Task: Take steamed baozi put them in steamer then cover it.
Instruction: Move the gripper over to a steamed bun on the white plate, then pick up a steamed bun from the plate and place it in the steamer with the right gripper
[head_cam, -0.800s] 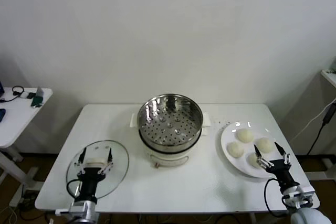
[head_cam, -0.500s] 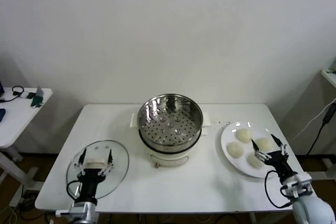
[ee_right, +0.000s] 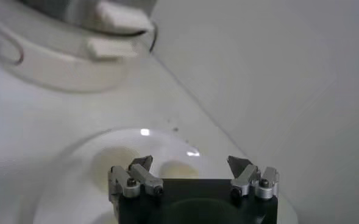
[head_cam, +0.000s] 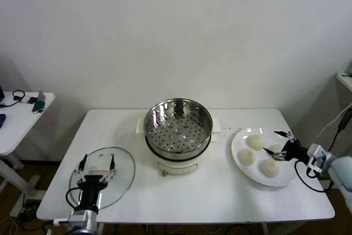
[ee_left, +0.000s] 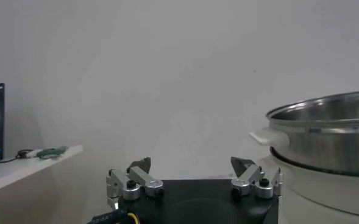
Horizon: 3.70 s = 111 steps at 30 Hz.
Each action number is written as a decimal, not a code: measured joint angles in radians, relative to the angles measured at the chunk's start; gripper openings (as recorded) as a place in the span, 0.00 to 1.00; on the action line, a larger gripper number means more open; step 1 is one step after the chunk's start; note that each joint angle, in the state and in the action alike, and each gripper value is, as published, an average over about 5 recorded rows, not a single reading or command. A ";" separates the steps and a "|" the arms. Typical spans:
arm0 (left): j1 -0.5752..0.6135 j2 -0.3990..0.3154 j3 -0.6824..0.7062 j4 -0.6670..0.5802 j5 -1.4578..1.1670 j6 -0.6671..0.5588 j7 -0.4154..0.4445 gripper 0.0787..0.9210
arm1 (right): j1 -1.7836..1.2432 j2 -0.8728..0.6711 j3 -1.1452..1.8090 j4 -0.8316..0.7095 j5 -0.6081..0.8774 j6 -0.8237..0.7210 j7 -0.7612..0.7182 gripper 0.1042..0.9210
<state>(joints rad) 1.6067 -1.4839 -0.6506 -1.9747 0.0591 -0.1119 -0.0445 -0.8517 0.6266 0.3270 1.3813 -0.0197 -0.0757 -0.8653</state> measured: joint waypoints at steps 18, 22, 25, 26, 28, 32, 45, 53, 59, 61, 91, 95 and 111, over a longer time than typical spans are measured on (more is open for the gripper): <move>-0.027 0.057 0.002 -0.019 -0.027 0.061 -0.021 0.88 | 0.743 0.097 -0.788 -0.448 -0.142 0.071 -0.218 0.88; -0.038 0.060 0.003 -0.029 -0.032 0.076 -0.022 0.88 | 0.821 0.165 -0.880 -0.559 -0.168 0.098 -0.232 0.88; -0.044 0.060 0.002 -0.032 -0.032 0.086 -0.024 0.88 | 0.857 0.213 -0.936 -0.630 -0.180 0.114 -0.244 0.88; -0.045 0.061 0.001 -0.033 -0.032 0.088 -0.024 0.88 | 0.866 0.227 -0.951 -0.649 -0.182 0.118 -0.247 0.88; -0.045 0.063 -0.002 -0.036 -0.032 0.093 -0.024 0.88 | 0.882 0.253 -0.979 -0.682 -0.185 0.125 -0.253 0.88; -0.044 0.069 -0.010 -0.037 -0.033 0.099 -0.024 0.88 | 0.903 0.293 -1.021 -0.737 -0.192 0.136 -0.260 0.88; -0.043 0.077 -0.019 -0.035 -0.034 0.106 -0.028 0.88 | 0.922 0.369 -1.085 -0.837 -0.219 0.158 -0.266 0.88; -0.041 0.079 -0.020 -0.036 -0.034 0.107 -0.030 0.88 | 0.925 0.399 -1.099 -0.866 -0.236 0.167 -0.265 0.88; -0.039 0.080 -0.024 -0.040 -0.034 0.108 -0.032 0.88 | 0.924 0.412 -1.103 -0.880 -0.247 0.172 -0.266 0.85; -0.037 0.080 -0.025 -0.040 -0.034 0.108 -0.032 0.88 | 0.924 0.415 -1.103 -0.884 -0.250 0.175 -0.267 0.82; -0.014 0.079 -0.037 -0.060 -0.045 0.112 -0.037 0.88 | 1.152 0.406 -1.294 -0.769 -0.120 0.240 -0.299 0.73; -0.009 0.078 -0.034 -0.062 -0.046 0.111 -0.037 0.88 | 1.262 0.421 -1.385 -0.709 -0.060 0.262 -0.309 0.73; 0.020 0.074 -0.024 -0.075 -0.058 0.107 -0.038 0.88 | 1.539 0.574 -1.596 -0.466 -0.025 0.407 -0.310 0.73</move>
<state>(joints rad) 1.6268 -1.4101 -0.6747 -2.0502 0.0012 -0.0051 -0.0827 0.6876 1.2001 -1.2690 0.9155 -0.0452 0.3314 -1.1754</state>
